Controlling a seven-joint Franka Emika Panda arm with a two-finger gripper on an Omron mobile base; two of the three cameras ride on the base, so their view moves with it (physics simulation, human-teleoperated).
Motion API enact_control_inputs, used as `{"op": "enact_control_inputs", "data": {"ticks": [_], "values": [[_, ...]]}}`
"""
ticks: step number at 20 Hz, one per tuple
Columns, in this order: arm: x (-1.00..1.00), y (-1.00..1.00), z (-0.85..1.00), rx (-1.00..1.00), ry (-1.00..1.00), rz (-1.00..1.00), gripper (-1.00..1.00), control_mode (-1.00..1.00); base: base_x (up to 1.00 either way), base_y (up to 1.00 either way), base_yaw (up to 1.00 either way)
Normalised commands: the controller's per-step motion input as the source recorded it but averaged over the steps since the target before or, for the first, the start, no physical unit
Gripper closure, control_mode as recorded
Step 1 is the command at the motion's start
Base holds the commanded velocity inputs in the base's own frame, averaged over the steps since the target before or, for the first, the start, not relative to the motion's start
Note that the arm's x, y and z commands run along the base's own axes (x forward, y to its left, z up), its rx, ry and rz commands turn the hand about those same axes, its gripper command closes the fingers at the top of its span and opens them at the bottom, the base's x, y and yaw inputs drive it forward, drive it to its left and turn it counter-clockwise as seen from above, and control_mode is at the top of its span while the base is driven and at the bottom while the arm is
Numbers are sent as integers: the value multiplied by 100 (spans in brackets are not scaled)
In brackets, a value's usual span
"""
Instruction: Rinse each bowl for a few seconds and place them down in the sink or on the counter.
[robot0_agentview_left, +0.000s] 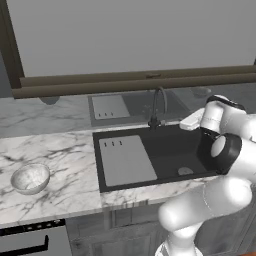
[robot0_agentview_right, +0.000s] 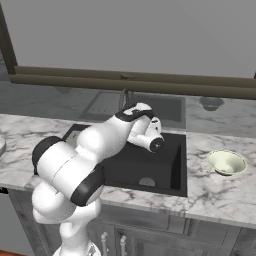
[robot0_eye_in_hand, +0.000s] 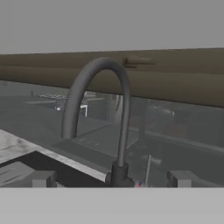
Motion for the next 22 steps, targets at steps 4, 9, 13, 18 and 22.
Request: {"op": "enact_control_inputs", "data": {"ticks": [4, 9, 13, 18, 22], "values": [[23, 0, -12, 2, -1, 5, -100, -100, 0, 0, 0], [23, 0, -13, 2, 0, 4, -100, -100, 0, 0, 0], [30, 0, -5, 3, 0, 4, -100, -100, 0, 0, 0], [32, 0, -2, 2, 0, 3, -100, -100, 0, 0, 0], [35, 0, -3, 1, 0, 2, -100, -100, 0, 0, 0]]}}
